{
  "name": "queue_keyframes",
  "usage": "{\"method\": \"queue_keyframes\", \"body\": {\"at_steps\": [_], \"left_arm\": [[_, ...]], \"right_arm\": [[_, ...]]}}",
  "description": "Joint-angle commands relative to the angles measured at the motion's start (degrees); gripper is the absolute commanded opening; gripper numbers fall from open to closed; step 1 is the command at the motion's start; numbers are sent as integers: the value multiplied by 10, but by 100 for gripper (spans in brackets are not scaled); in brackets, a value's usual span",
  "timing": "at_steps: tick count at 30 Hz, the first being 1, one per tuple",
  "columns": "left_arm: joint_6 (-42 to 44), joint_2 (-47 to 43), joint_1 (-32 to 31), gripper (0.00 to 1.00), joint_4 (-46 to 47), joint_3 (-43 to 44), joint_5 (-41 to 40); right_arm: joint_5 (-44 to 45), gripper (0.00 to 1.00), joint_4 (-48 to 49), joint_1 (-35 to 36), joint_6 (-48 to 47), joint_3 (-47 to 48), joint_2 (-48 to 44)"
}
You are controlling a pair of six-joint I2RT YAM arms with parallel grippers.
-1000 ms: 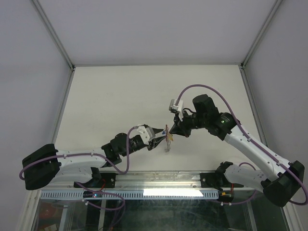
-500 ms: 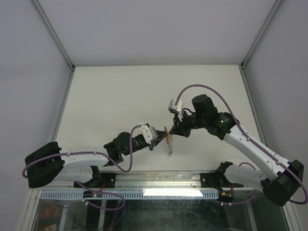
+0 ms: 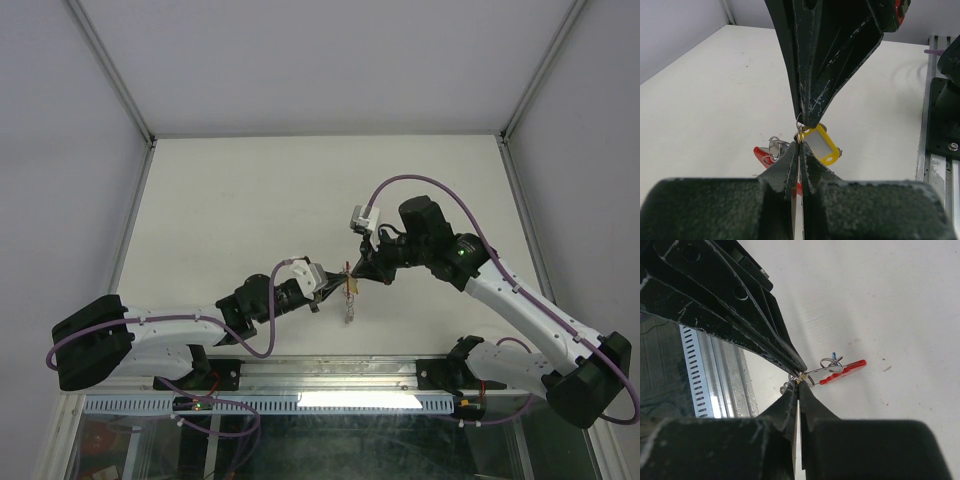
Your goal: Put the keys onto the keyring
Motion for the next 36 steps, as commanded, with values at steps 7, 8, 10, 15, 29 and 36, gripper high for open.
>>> {"method": "queue_keyframes", "body": {"at_steps": [7,8,10,15,29,36], "left_arm": [[-12,-16,-5,0,64,-3,-5],[-13,-16,-5,0,65,-3,-5],[-13,-16,-5,0,69,-5,-8],[-14,-18,-5,0,73,-10,-12],[-14,-19,-5,0,80,-15,-12],[-16,-27,-5,0,66,-16,-20]], "right_arm": [[26,0,58,-8,50,-8,-12],[30,0,58,-11,52,-9,-12],[37,0,58,-16,56,-10,-13],[42,0,57,-29,64,-14,-14],[24,0,89,-41,100,-52,-7],[22,0,97,-41,99,-48,-19]]}}
